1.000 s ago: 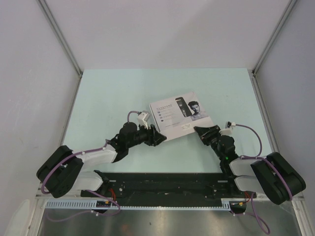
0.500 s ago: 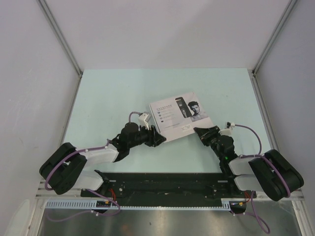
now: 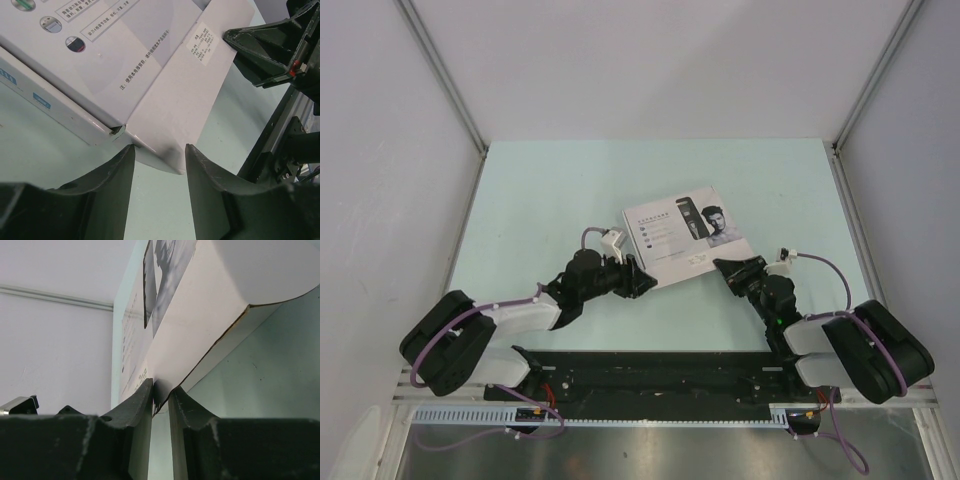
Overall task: Sort the hair-cutting tools
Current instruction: Close the storage box at the center of the board.
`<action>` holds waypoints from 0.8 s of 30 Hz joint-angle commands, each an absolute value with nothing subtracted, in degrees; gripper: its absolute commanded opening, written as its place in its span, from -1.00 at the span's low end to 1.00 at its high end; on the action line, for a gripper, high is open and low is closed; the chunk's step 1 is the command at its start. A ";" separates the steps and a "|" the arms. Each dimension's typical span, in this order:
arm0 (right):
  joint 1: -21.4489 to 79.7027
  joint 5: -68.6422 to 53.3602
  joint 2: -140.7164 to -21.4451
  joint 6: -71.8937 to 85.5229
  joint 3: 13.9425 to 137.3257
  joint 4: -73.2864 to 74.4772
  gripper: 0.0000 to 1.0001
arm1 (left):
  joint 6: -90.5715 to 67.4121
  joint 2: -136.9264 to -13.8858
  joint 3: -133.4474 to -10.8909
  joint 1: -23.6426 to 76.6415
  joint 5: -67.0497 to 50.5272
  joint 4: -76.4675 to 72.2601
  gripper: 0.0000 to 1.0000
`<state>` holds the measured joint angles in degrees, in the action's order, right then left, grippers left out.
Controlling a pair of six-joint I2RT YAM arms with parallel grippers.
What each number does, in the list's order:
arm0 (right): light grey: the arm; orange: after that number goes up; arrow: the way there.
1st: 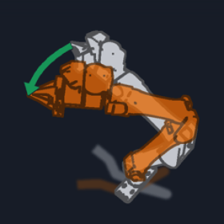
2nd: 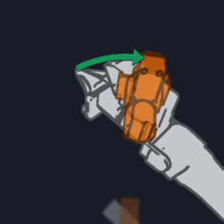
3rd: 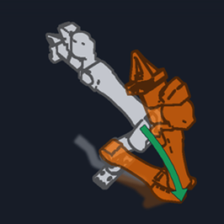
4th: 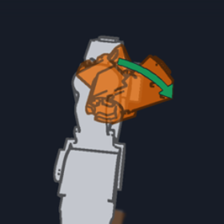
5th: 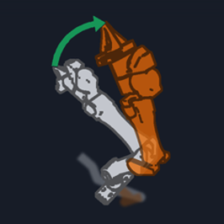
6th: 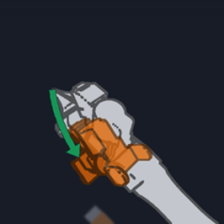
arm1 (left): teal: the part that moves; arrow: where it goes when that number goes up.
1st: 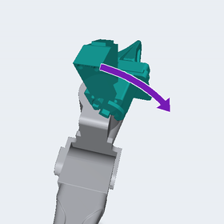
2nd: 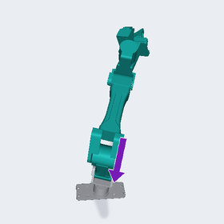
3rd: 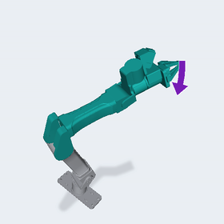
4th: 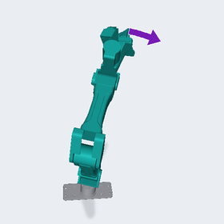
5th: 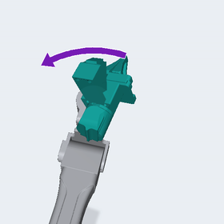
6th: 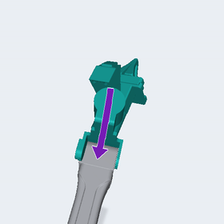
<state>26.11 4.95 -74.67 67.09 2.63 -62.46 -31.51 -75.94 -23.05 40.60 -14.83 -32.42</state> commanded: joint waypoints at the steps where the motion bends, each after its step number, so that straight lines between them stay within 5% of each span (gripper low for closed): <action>1: 26.54 5.54 -75.85 66.36 -2.55 -65.74 -0.58 | -31.03 -75.59 -23.03 41.22 -13.63 -35.16 -0.03; 24: 26.98 3.51 -97.65 69.87 -4.04 -88.77 -0.61 | -30.23 -78.14 -23.11 41.31 -12.83 -35.16 -0.02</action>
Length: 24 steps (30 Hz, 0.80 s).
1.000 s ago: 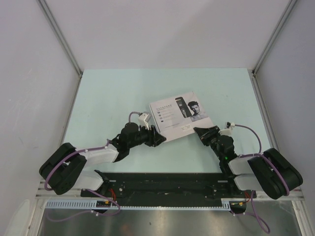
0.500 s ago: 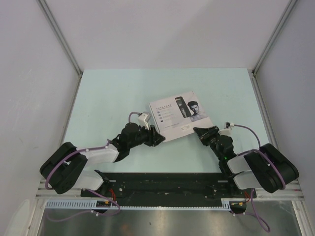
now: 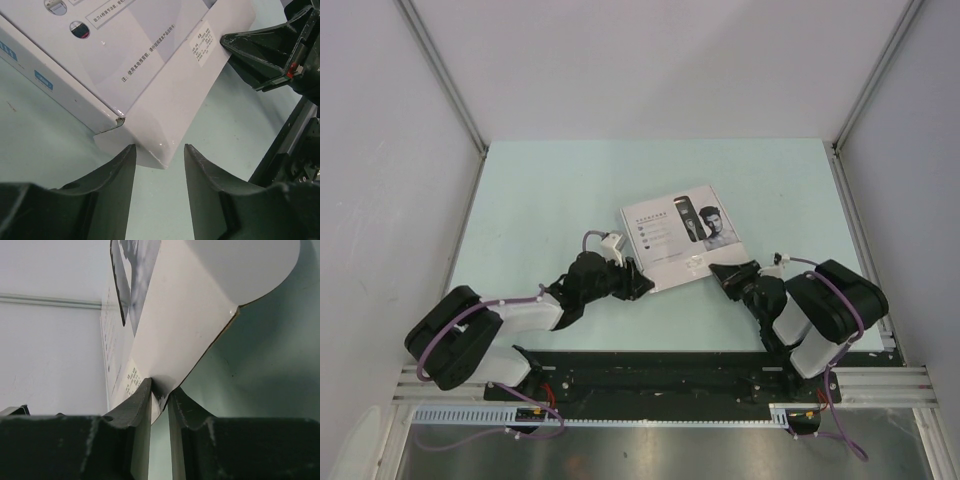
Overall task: Sort the hair-cutting tools
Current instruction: Close the storage box at the center of the board.
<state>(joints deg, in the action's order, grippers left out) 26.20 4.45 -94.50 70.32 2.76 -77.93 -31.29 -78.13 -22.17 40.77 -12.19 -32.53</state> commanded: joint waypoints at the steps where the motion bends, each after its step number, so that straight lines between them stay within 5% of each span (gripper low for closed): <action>1: 27.07 3.69 -97.47 69.87 -4.22 -88.94 -0.61 | -30.06 -78.05 -22.94 41.31 -12.75 -35.16 -0.01; 8: 27.33 3.69 -89.13 67.42 -3.34 -81.05 -0.63 | -30.06 -78.31 -22.94 41.40 -12.39 -35.16 0.04; 16: 28.48 8.61 -61.38 61.17 1.41 -48.26 -0.65 | -29.79 -77.96 -23.29 41.40 -11.87 -35.24 0.04; 24: 28.39 6.94 -62.66 62.40 0.27 -51.40 -0.59 | -29.79 -78.49 -24.08 41.57 -12.04 -35.16 0.01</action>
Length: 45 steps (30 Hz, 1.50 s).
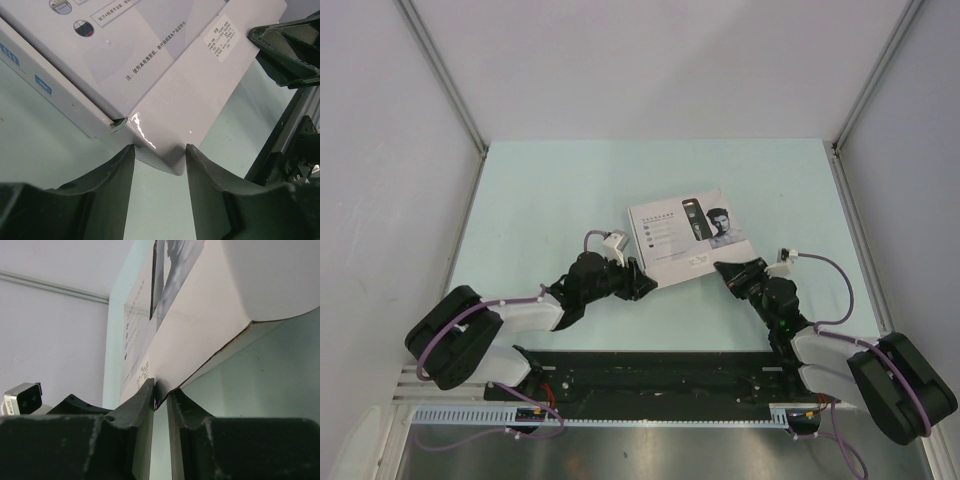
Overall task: Sort the hair-cutting tools
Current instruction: Close the storage box at the center of the board.
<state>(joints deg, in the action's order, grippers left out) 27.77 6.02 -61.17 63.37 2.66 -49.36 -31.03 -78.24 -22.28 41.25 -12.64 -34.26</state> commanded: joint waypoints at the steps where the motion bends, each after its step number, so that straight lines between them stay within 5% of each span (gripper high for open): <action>1: 28.56 7.12 -63.01 62.58 0.09 -51.94 -0.56 | -29.79 -78.40 -24.00 41.66 -11.95 -35.16 0.01; 8: 28.92 8.08 -62.76 62.40 0.09 -52.21 -0.37 | -29.62 -78.75 -24.17 41.84 -11.51 -35.16 -0.06; 45: 29.00 8.17 -71.71 63.81 -2.90 -60.99 -0.49 | -25.40 -80.42 -24.70 42.01 -6.59 -32.96 -0.02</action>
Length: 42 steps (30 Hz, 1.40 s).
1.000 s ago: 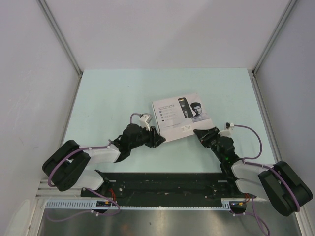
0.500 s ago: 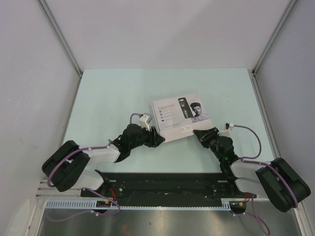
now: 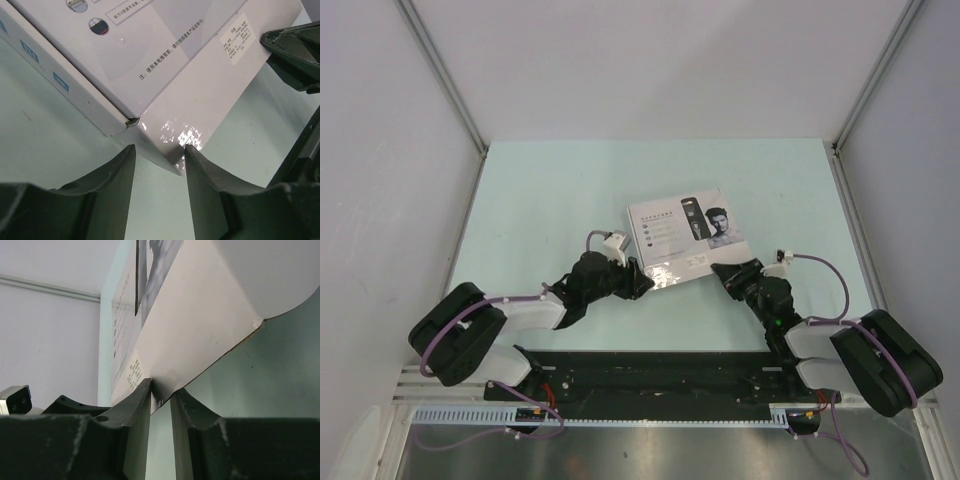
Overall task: Sort the hair-cutting tools
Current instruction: Close the storage box at the center of the board.
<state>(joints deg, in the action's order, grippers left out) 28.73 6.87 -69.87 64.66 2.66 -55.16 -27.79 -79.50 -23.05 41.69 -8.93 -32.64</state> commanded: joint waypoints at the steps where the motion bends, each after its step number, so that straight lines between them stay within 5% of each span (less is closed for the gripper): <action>1: 29.00 8.09 -72.07 63.81 -2.99 -61.61 -0.49 | -25.14 -80.51 -24.78 42.01 -6.42 -32.96 -0.02; 12: 28.92 6.42 -81.20 64.16 -4.57 -75.56 -0.49 | -23.20 -81.30 -24.79 42.71 -3.43 -32.96 -0.20; 20: 29.00 5.89 -90.61 65.65 -5.19 -85.34 -0.46 | -21.80 -80.25 -23.82 43.15 -0.97 -32.96 0.12; 26: 29.09 7.03 -88.08 65.74 -5.10 -82.19 0.25 | -21.09 -80.33 -23.91 43.15 -0.18 -33.05 0.32; 33: 29.18 8.61 -72.46 63.47 -1.50 -55.93 0.93 | -21.01 -81.12 -24.78 43.16 -0.18 -33.05 0.36; 42: 29.18 17.30 -32.73 57.40 4.91 4.96 0.99 | -21.18 -82.09 -25.14 43.15 2.28 -33.05 0.36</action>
<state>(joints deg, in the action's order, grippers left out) 29.02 9.85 -46.15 61.28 2.74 -28.58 -22.11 -81.71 -23.38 42.74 0.40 -32.03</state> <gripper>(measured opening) 0.994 0.680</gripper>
